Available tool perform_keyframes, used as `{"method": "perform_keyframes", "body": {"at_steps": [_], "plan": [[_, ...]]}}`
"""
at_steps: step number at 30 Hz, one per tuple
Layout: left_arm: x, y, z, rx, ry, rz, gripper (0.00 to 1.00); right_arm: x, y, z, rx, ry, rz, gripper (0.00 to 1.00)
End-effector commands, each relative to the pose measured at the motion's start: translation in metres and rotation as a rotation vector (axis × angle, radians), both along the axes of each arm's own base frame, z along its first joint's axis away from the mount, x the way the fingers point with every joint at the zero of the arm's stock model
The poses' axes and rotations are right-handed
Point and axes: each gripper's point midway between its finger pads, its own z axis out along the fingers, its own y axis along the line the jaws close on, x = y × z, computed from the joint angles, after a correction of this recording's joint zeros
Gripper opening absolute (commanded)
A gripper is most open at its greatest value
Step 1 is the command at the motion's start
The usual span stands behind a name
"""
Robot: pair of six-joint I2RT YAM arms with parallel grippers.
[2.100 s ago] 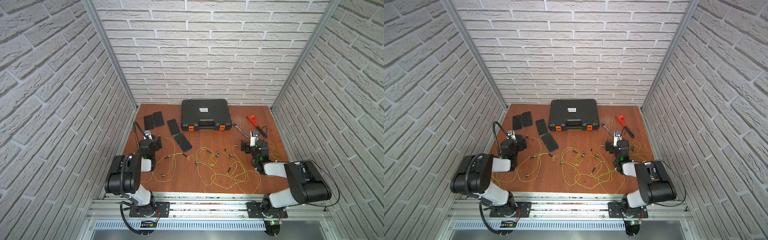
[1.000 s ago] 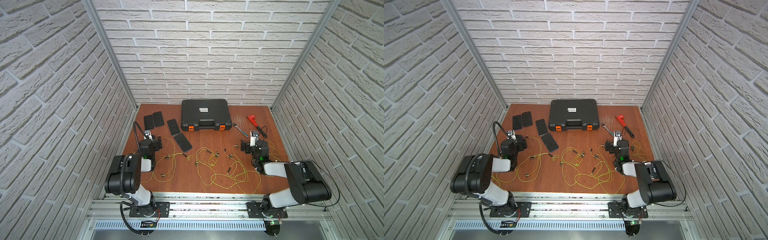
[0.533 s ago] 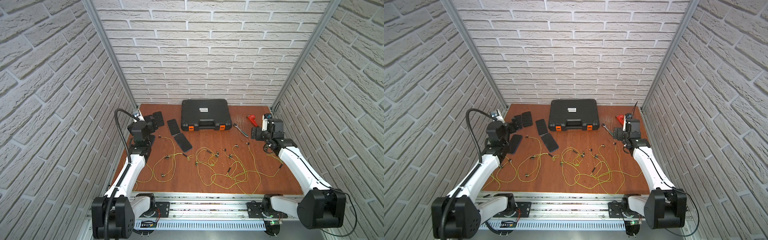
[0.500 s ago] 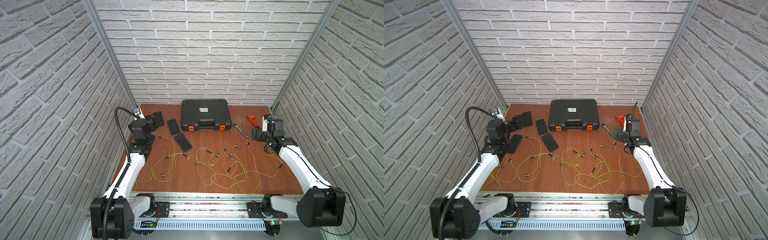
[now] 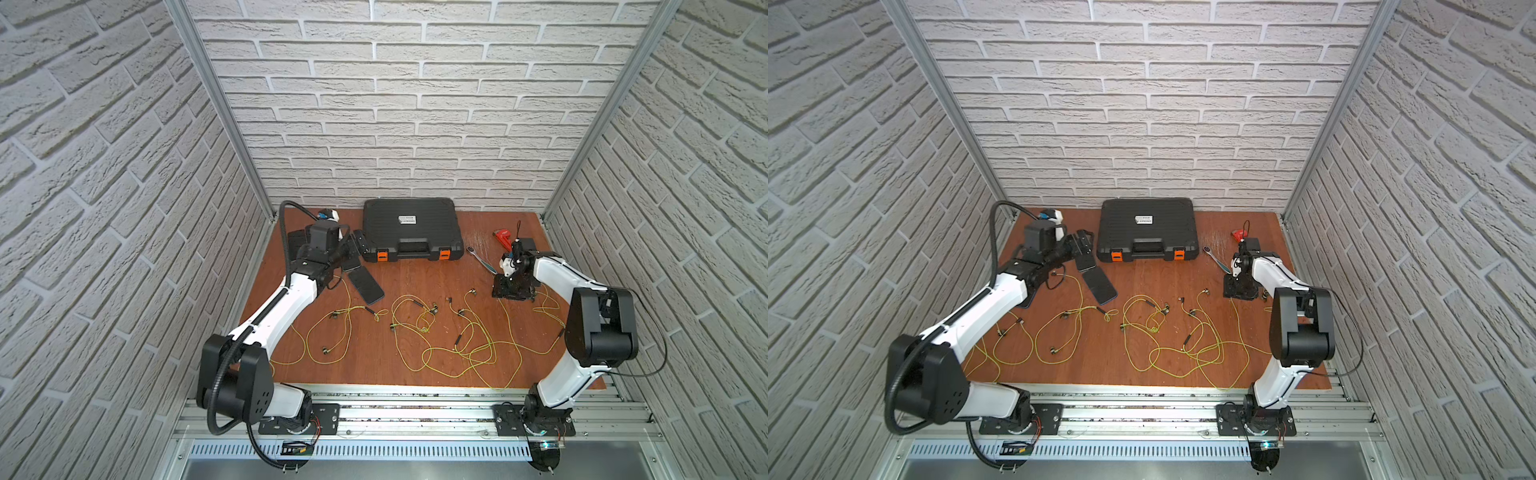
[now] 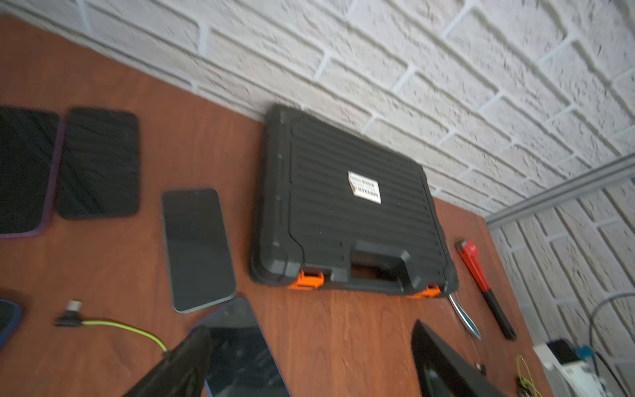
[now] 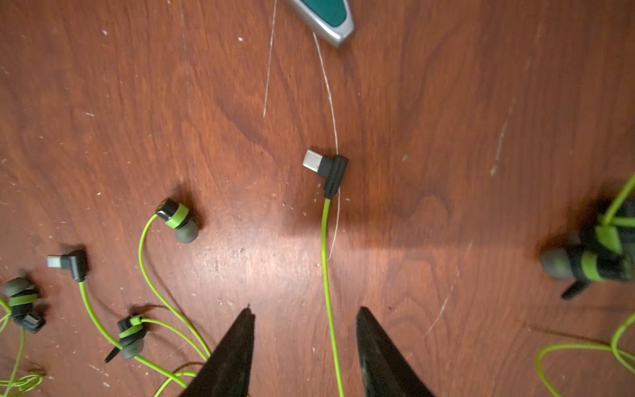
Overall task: Plug wired earphones into phones
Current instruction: Pick up the wired earphone from the center of the board.
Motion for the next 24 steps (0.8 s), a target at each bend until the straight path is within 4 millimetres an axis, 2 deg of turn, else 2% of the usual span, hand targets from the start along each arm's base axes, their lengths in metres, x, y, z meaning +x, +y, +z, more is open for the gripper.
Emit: {"method": "perform_keyframes", "body": {"at_steps": [1, 6, 9, 13, 17, 20, 22, 24], "plan": [[0.003, -0.016, 0.011, -0.11, -0.018, -0.017, 0.9, 0.012, -0.002, 0.0, -0.015, -0.026, 0.013, 0.44], [0.008, -0.029, 0.01, -0.17, -0.01, -0.03, 0.88, 0.02, -0.008, -0.016, -0.053, -0.009, 0.015, 0.35], [0.012, -0.038, 0.011, -0.184, -0.01, -0.039, 0.87, 0.026, -0.007, -0.021, -0.057, -0.021, 0.012, 0.18], [0.016, -0.054, 0.009, -0.226, -0.005, -0.056, 0.86, 0.025, -0.005, -0.026, -0.085, -0.013, 0.033, 0.07], [0.019, -0.076, 0.011, -0.269, -0.005, -0.098, 0.86, 0.023, -0.006, -0.004, -0.094, -0.04, 0.039, 0.06], [0.022, -0.108, 0.013, -0.369, -0.001, -0.171, 0.85, 0.02, 0.005, 0.026, -0.041, -0.104, 0.068, 0.06], [0.025, -0.134, 0.013, -0.445, 0.004, -0.23, 0.83, 0.014, 0.021, 0.042, 0.044, -0.133, 0.1, 0.06], [0.025, -0.16, 0.004, -0.417, 0.021, -0.283, 0.83, 0.007, 0.045, 0.051, 0.168, -0.14, 0.129, 0.06]]}}
